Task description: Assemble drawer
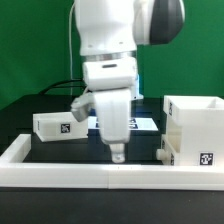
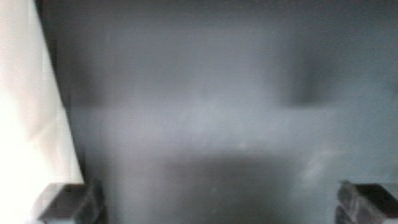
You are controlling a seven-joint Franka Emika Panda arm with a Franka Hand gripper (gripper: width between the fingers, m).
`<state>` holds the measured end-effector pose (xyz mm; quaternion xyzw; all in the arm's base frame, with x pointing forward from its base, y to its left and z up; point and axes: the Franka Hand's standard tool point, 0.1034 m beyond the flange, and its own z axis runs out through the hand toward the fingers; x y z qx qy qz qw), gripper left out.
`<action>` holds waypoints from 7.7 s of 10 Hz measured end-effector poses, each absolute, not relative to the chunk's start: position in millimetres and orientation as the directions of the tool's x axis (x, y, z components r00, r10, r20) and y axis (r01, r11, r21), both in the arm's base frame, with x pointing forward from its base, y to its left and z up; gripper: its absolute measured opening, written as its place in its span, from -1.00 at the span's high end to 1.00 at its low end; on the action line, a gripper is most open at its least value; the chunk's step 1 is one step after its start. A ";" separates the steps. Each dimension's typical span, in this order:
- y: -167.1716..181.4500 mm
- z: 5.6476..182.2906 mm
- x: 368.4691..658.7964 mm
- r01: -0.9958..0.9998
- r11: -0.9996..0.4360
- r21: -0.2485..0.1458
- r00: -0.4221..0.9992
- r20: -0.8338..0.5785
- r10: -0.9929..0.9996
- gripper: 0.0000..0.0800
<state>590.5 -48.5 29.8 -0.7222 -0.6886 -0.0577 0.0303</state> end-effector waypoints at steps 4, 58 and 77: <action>-73.4 36.6 512.1 0.972 -0.204 0.114 0.192 0.104 0.976 -0.62; -72.5 26.8 398.5 0.350 -0.937 -0.010 0.933 0.092 0.348 0.90; -41.4 45.7 477.3 0.992 -0.127 0.010 0.126 0.028 0.992 0.90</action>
Offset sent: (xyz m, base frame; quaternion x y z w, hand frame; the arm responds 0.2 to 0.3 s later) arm -0.1000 -0.0032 0.0065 -0.1009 0.0430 0.1403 0.9840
